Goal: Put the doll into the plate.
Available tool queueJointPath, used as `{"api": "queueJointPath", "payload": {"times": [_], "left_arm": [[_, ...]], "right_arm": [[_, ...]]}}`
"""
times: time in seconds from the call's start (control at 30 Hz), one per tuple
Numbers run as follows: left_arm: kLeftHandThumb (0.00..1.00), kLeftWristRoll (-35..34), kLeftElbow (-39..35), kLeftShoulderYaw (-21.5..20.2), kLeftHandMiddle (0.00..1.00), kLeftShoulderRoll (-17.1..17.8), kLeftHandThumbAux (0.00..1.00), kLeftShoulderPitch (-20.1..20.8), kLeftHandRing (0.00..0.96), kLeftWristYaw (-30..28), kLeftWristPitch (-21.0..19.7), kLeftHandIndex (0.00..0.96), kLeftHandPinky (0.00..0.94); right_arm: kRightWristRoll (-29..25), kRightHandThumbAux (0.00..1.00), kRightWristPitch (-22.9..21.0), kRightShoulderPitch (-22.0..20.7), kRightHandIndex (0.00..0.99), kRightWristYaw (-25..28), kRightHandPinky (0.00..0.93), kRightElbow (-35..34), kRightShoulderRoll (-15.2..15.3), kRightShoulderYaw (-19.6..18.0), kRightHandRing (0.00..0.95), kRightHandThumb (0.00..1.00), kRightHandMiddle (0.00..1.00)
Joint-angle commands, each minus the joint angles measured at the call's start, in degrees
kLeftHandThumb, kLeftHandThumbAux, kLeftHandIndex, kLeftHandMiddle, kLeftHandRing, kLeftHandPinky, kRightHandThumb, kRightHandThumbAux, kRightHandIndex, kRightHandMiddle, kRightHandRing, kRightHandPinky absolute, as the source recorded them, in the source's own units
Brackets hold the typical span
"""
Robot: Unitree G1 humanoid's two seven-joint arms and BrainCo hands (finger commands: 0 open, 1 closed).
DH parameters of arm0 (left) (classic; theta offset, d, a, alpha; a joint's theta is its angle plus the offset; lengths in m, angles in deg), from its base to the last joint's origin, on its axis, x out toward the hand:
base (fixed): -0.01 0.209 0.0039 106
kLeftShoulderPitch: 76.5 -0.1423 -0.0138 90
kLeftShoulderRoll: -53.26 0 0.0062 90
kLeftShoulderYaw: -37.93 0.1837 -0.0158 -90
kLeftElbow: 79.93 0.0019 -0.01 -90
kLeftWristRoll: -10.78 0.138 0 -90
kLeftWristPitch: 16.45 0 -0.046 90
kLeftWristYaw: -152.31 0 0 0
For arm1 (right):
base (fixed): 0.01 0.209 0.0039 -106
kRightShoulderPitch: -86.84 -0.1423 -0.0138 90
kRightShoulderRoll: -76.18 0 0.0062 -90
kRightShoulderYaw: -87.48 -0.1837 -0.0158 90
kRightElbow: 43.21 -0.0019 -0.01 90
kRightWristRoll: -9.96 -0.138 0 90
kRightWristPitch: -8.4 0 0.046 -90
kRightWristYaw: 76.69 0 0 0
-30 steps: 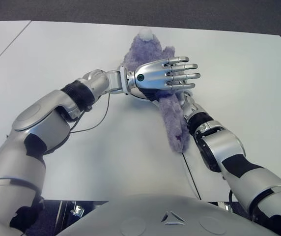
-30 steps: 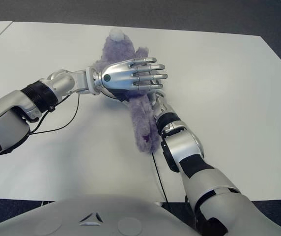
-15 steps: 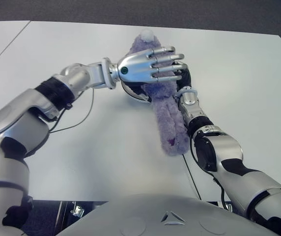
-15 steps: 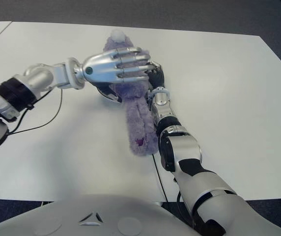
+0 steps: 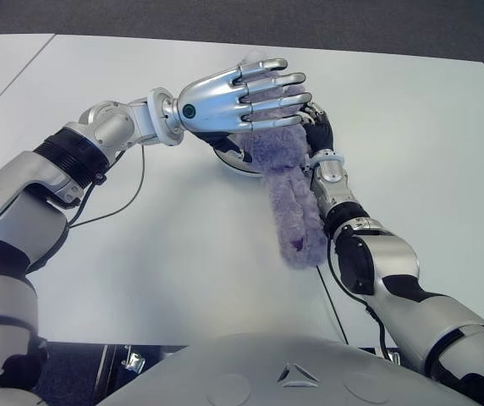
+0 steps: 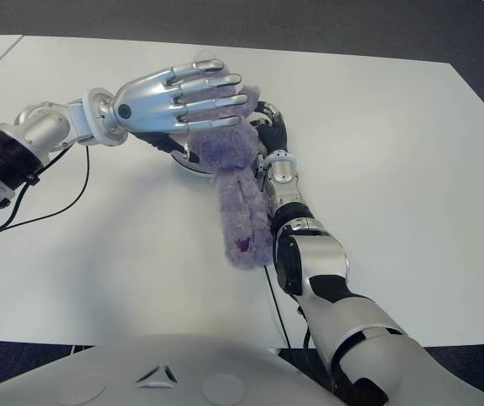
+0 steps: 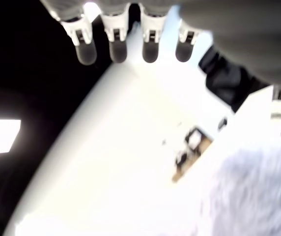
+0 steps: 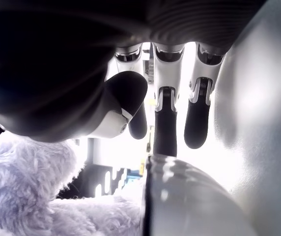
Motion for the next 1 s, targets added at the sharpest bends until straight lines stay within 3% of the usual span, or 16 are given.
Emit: {"api": "queueJointPath", "payload": {"times": [0.03, 0.07, 0.13, 0.23, 0.33, 0.43, 0.6, 0.67, 0.7, 0.77, 0.83, 1.0], "left_arm": [[0.110, 5.84, 6.36, 1.86, 0.000, -1.43, 0.417, -0.66, 0.000, 17.23, -2.37, 0.000, 0.000], [0.113, 6.07, 6.74, 1.36, 0.000, -2.00, 0.424, -0.56, 0.000, 19.13, -2.65, 0.000, 0.000], [0.146, 6.32, 6.96, 0.56, 0.023, -2.63, 0.485, -0.54, 0.014, 20.56, -2.86, 0.000, 0.029], [0.187, 4.65, 6.94, -1.84, 0.065, -3.36, 0.551, -1.30, 0.051, 20.68, -1.43, 0.005, 0.081], [0.264, 1.10, 7.15, -5.69, 0.165, -4.02, 0.643, -2.71, 0.133, 20.68, 2.64, 0.103, 0.166], [0.302, -0.86, 6.84, -9.37, 0.218, -4.45, 0.698, -4.04, 0.182, 20.68, 5.18, 0.175, 0.206], [0.328, -5.24, 9.29, -15.49, 0.266, -4.75, 0.746, -4.66, 0.229, 20.68, 12.98, 0.259, 0.250], [0.350, -9.44, 13.94, -18.03, 0.273, -6.52, 0.759, -4.43, 0.238, 20.68, 18.53, 0.279, 0.261], [0.475, -10.87, 15.67, -19.01, 0.280, -7.17, 0.744, -4.37, 0.246, 20.68, 20.56, 0.327, 0.273], [0.606, -14.50, 24.93, -20.86, 0.292, -10.69, 0.730, -3.30, 0.261, 20.68, 24.57, 0.378, 0.289], [0.650, -18.88, 33.62, -22.23, 0.300, -14.33, 0.727, -1.57, 0.274, 20.68, 28.20, 0.394, 0.301], [0.686, -25.58, 42.19, -25.17, 0.314, -19.34, 0.726, 0.38, 0.300, 20.51, 31.58, 0.407, 0.324]], "right_arm": [[-0.35, 0.703, -5.00, 13.30, 0.223, 0.57, 0.396, 7.97, -3.37, -0.84, 0.447, 1.000, 0.245], [-0.36, 0.703, -5.14, 13.23, 0.223, 0.73, 0.398, 7.98, -3.35, -0.87, 0.447, 1.000, 0.245], [-0.39, 0.680, -5.33, 13.15, 0.221, 0.92, 0.277, 7.98, -3.31, -0.93, 0.450, 1.000, 0.238], [-0.36, 0.670, -5.80, 13.12, 0.220, 1.08, 0.204, 8.08, -3.19, -1.11, 0.451, 1.000, 0.233], [-0.45, 0.666, -6.65, 13.21, 0.225, 1.55, 0.169, 8.25, -3.10, -1.55, 0.452, 1.000, 0.232], [-0.89, 0.664, -6.62, 13.22, 0.233, 2.18, 0.169, 8.23, -3.18, -2.27, 0.452, 1.000, 0.234], [-1.05, 0.664, -6.49, 13.20, 0.244, 2.66, 0.173, 8.18, -3.23, -3.06, 0.452, 1.000, 0.237], [-1.04, 0.664, -6.43, 13.25, 0.246, 2.73, 0.173, 8.17, -3.25, -3.31, 0.452, 1.000, 0.238], [-1.02, 0.665, -6.41, 13.26, 0.248, 2.75, 0.174, 8.17, -3.27, -3.40, 0.451, 1.000, 0.237], [-1.07, 0.665, -6.38, 13.26, 0.251, 2.86, 0.175, 8.15, -3.29, -3.60, 0.450, 1.000, 0.237], [-1.21, 0.666, -6.35, 13.26, 0.253, 3.08, 0.177, 8.12, -3.26, -3.85, 0.449, 1.000, 0.238], [-1.30, 0.667, -6.31, 13.27, 0.256, 3.43, 0.184, 8.06, -3.22, -4.26, 0.448, 1.000, 0.240]]}}
